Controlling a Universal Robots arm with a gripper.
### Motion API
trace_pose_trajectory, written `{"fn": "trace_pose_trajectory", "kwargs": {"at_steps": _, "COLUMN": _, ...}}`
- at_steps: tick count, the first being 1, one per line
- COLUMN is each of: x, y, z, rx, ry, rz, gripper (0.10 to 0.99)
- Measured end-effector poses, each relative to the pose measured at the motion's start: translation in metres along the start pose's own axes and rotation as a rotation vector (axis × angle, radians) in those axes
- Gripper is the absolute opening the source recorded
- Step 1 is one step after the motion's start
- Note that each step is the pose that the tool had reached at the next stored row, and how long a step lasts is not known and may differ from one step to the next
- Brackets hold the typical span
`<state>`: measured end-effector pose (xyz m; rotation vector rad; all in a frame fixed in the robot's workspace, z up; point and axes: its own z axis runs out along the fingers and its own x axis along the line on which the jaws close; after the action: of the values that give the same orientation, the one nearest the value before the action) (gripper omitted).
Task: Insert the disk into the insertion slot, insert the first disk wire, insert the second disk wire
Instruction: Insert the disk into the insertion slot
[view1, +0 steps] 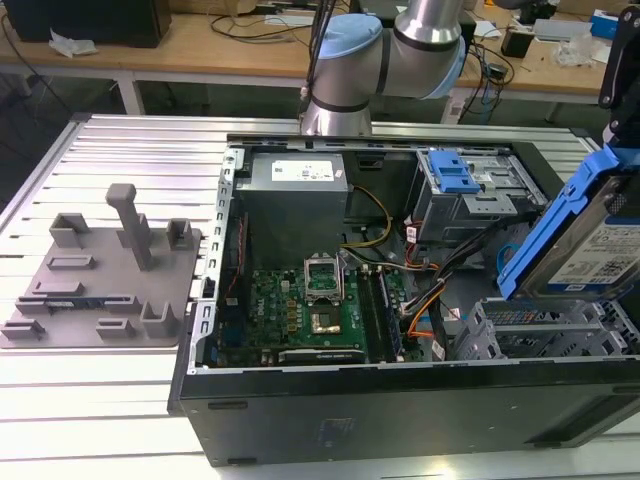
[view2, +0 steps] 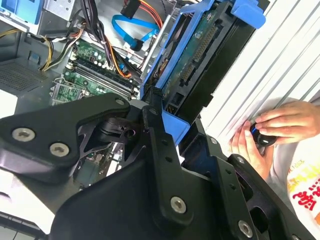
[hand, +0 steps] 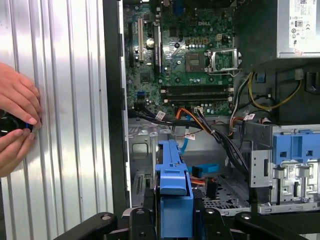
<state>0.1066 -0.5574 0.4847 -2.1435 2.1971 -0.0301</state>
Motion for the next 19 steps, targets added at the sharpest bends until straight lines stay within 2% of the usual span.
{"fn": "trace_pose_trajectory", "kwargs": {"at_steps": 8, "x": -0.0077, "y": 0.0000, "z": 0.0024, "rx": 0.000, "ry": 0.0072, "rz": 0.000, "gripper": 0.369}}
{"fn": "trace_pose_trajectory", "kwargs": {"at_steps": 12, "x": -0.0086, "y": -0.0003, "z": 0.0041, "rx": 0.000, "ry": 0.0087, "rz": 0.000, "gripper": 0.369}}
{"fn": "trace_pose_trajectory", "kwargs": {"at_steps": 14, "x": -0.0087, "y": -0.0004, "z": 0.0042, "rx": -0.001, "ry": 0.0120, "rz": -0.001, "gripper": 0.369}}
{"fn": "trace_pose_trajectory", "kwargs": {"at_steps": 19, "x": -0.0087, "y": -0.0003, "z": 0.0045, "rx": -0.001, "ry": 0.0121, "rz": -0.001, "gripper": 0.369}}
